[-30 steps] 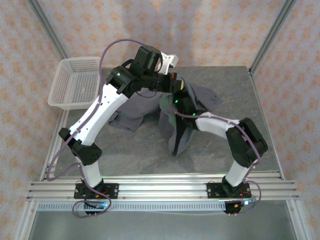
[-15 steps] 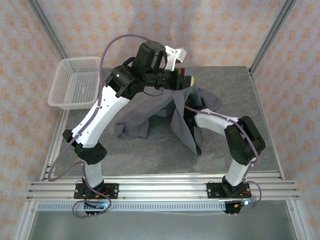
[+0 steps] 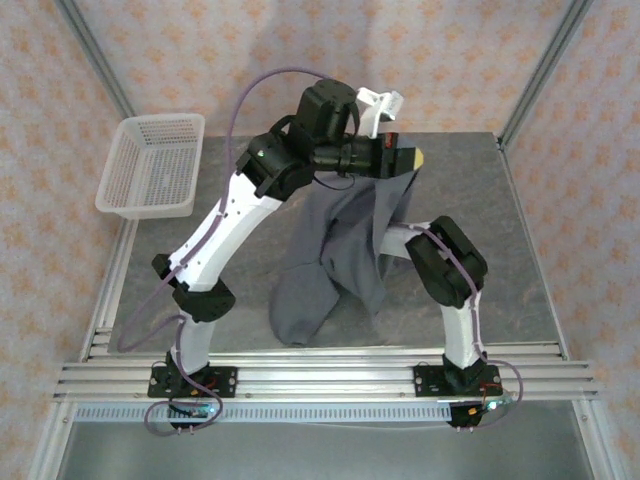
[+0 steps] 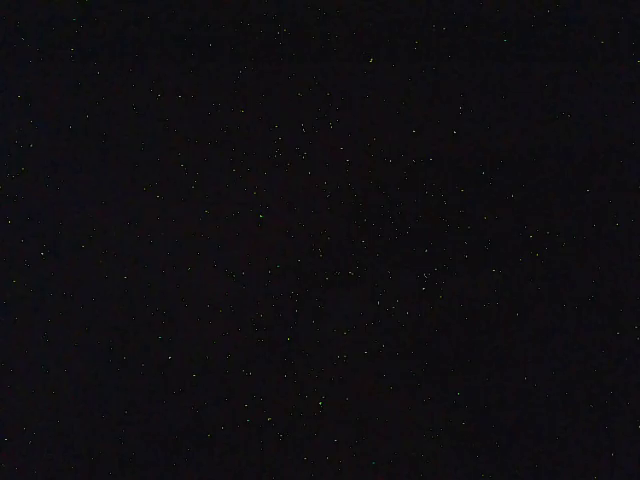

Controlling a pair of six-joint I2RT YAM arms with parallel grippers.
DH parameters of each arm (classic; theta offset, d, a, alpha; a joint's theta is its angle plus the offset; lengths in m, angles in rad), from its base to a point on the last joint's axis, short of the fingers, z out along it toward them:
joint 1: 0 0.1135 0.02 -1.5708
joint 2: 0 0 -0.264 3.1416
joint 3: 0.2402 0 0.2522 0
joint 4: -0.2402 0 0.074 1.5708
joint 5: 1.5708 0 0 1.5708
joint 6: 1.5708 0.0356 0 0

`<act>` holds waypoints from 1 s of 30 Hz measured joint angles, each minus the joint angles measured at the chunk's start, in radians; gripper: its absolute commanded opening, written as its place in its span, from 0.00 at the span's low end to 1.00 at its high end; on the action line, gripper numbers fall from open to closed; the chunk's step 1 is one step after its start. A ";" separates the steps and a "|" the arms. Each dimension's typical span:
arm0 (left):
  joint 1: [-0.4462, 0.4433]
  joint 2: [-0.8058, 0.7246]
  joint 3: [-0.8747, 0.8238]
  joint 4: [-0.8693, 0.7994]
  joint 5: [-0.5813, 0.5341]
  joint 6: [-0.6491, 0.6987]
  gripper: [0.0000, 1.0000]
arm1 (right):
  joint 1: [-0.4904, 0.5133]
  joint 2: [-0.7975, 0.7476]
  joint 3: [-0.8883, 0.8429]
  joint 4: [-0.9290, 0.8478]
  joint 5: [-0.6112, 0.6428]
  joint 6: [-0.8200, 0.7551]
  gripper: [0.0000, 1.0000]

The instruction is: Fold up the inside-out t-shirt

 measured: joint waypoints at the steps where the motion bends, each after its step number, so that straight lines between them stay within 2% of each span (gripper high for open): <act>1: -0.014 -0.002 0.006 0.009 0.000 0.005 0.00 | -0.001 0.019 0.012 -0.024 -0.005 0.000 0.00; 4: -0.042 -0.016 0.014 0.016 0.000 0.036 0.00 | -0.002 0.045 0.089 -0.119 -0.009 -0.015 0.06; 8: -0.044 -0.041 0.015 0.014 0.003 0.092 0.00 | -0.002 0.057 0.154 -0.241 -0.001 -0.065 0.22; 10: -0.047 -0.051 0.014 0.009 0.003 0.126 0.00 | -0.002 0.058 0.153 -0.293 0.002 -0.086 0.39; 11: -0.052 -0.056 0.014 0.002 0.002 0.143 0.00 | -0.001 0.056 0.157 -0.301 -0.004 -0.097 0.53; 12: -0.057 -0.063 0.008 -0.006 0.000 0.160 0.00 | 0.002 0.051 0.159 -0.314 -0.003 -0.111 0.82; 13: -0.063 -0.072 -0.002 -0.013 -0.001 0.178 0.00 | 0.006 0.047 0.159 -0.324 -0.004 -0.125 0.95; 14: -0.065 -0.081 -0.012 -0.017 -0.001 0.190 0.00 | 0.012 0.040 0.159 -0.334 -0.003 -0.137 1.00; 20: -0.071 -0.124 -0.037 -0.043 -0.003 0.268 0.00 | 0.050 0.005 0.150 -0.444 0.041 -0.240 0.99; 21: -0.071 -0.132 -0.040 -0.045 -0.010 0.283 0.00 | 0.054 0.003 0.145 -0.452 0.054 -0.254 0.95; 23: -0.071 -0.148 -0.042 -0.058 -0.026 0.313 0.00 | 0.060 0.002 0.133 -0.457 0.087 -0.278 0.76; 28: -0.071 -0.210 -0.096 -0.086 -0.092 0.368 0.00 | 0.047 0.017 0.138 -0.493 0.170 -0.291 0.06; 29: -0.071 -0.226 -0.117 -0.089 -0.115 0.372 0.00 | 0.042 0.016 0.136 -0.500 0.177 -0.285 0.00; 30: -0.071 -0.237 -0.133 -0.095 -0.140 0.372 0.00 | 0.040 0.011 0.135 -0.501 0.172 -0.274 0.00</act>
